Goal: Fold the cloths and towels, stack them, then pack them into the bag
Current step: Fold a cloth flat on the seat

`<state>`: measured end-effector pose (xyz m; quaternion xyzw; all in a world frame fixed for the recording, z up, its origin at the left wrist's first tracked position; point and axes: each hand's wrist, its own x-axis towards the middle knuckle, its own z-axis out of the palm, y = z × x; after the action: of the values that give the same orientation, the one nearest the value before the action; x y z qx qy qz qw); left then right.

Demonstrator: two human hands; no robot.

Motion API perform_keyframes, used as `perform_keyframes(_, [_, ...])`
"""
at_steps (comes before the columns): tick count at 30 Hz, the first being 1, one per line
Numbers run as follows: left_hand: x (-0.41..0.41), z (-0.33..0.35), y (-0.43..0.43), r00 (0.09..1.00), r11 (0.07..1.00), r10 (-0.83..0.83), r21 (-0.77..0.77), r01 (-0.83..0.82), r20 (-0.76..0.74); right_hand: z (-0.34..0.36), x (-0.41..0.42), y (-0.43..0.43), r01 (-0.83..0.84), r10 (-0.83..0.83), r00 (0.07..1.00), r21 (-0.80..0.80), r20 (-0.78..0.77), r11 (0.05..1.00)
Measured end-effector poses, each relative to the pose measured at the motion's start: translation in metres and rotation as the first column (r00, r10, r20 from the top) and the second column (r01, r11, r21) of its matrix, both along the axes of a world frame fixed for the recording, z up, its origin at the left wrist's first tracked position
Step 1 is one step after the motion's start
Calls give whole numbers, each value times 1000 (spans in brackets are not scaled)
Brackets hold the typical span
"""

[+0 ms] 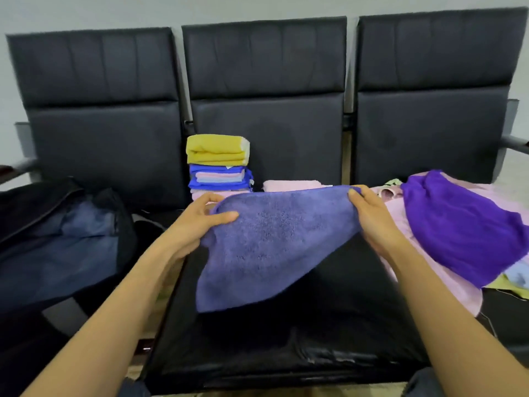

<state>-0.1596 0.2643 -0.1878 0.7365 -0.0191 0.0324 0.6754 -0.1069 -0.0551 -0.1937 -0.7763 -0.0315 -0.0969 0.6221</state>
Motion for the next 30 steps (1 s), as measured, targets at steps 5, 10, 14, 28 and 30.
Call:
perform_keyframes(5, [-18, -24, 34, 999, 999, 14, 49, -13, -31, -13, -3, -1, -17, 28, 998, -220, 49, 975])
perform_keyframes(10, [-3, -47, 40, 953, 831, 295, 475, -290, 65, -28, 3, 11, -110, 72, 984, -234, -165, 966])
perform_keyframes(14, [5, -51, 24, 960, 959, 279, 56, -278, -18, -35, 9, 22, -175, 127, 978, -332, -163, 927])
perform_keyframes(28, [-11, -54, 43, 940, 922, 231, 253, -293, 250, -18, -3, 11, -120, 140, 984, -171, 107, 978])
perform_keyframes(30, [-13, -63, 49, 985, 926, 146, 336, -170, 94, -19, -8, 4, -269, 246, 962, -249, -122, 930])
